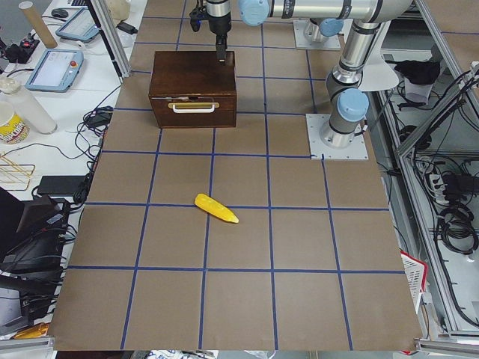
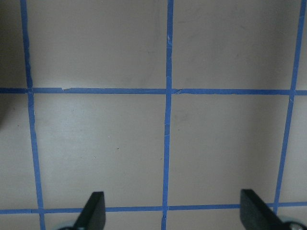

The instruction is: Open drawer and put corn inside

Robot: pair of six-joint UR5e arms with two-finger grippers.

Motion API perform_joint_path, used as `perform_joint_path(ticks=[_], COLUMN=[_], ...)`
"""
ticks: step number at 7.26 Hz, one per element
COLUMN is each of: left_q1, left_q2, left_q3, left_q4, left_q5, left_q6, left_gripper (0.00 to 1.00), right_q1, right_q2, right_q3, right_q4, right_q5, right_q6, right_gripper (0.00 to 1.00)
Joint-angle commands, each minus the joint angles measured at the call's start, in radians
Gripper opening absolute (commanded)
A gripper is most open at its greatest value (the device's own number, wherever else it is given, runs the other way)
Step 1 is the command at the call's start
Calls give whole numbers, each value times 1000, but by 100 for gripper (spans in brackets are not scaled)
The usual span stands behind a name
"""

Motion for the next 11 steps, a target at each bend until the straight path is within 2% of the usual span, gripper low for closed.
perform_joint_path(ticks=[1, 3, 11], left_q1=[2, 2, 10], left_q2=[1, 8, -10], left_q3=[-1, -1, 10], left_q4=[-1, -33, -14], left_q5=[0, 2, -1], left_q6=[0, -2, 2], left_gripper=[100, 100, 100], right_q1=[0, 0, 0], right_q2=[-1, 0, 0], right_q3=[0, 0, 0], right_q4=[-1, -1, 1], right_q5=[0, 0, 0], right_q6=[0, 0, 0], right_gripper=[100, 100, 100])
